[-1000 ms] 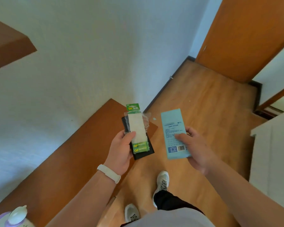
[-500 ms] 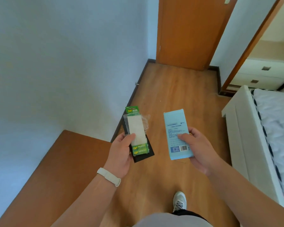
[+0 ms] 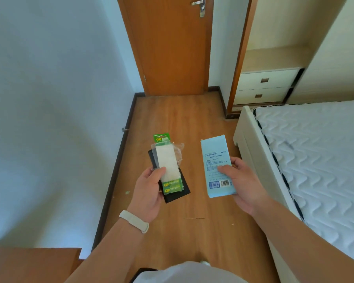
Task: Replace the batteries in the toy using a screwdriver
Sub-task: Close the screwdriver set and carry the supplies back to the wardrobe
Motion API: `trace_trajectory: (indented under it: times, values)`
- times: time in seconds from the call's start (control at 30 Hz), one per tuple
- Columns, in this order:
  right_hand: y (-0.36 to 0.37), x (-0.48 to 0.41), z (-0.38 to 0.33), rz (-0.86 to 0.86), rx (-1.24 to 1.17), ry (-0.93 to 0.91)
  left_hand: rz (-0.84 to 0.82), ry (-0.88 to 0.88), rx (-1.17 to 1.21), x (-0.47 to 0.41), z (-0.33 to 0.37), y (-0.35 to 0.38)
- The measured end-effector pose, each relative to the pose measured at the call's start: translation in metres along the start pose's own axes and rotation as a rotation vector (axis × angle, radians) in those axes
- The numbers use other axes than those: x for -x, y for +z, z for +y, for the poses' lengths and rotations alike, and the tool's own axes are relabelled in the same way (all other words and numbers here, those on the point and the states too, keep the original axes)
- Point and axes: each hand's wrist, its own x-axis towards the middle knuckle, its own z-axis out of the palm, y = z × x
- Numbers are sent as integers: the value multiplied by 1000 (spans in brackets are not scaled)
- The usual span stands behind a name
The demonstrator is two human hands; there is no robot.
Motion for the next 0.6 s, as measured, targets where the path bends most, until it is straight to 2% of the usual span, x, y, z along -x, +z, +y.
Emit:
trace_trajectory:
  times: [0.33,0.6]
  values:
    - [-39,-57,-31,148,-98,-12,-146,-42,-96,-83,20,68]
    - [-34,-150,-66,283,-106,-6,-206,-137,-78,-205,42,94]
